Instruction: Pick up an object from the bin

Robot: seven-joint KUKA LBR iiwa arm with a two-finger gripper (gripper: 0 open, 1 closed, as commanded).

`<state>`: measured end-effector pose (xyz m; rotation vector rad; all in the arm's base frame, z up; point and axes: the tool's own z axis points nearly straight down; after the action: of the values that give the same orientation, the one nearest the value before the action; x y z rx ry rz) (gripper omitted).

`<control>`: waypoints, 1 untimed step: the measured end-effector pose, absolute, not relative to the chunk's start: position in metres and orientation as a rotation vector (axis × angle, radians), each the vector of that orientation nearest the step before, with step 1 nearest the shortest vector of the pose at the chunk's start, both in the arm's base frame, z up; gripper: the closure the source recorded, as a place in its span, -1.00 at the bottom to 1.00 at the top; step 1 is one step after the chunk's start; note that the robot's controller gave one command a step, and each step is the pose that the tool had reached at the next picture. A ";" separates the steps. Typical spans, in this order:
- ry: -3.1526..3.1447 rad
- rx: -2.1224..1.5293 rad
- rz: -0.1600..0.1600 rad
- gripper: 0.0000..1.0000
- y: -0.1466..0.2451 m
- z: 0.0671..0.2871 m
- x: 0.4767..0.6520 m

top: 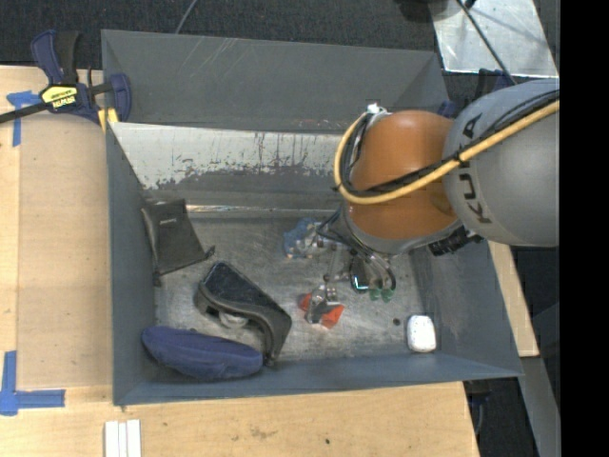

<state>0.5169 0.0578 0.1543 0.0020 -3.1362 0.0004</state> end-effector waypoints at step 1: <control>-3.140 0.028 -0.005 -1.00 0.152 0.138 0.481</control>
Offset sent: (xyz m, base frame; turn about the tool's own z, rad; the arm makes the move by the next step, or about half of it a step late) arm -0.0340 0.0886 -0.0158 -0.0070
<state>0.4811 0.1518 0.1378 0.0285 -3.1397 -0.0050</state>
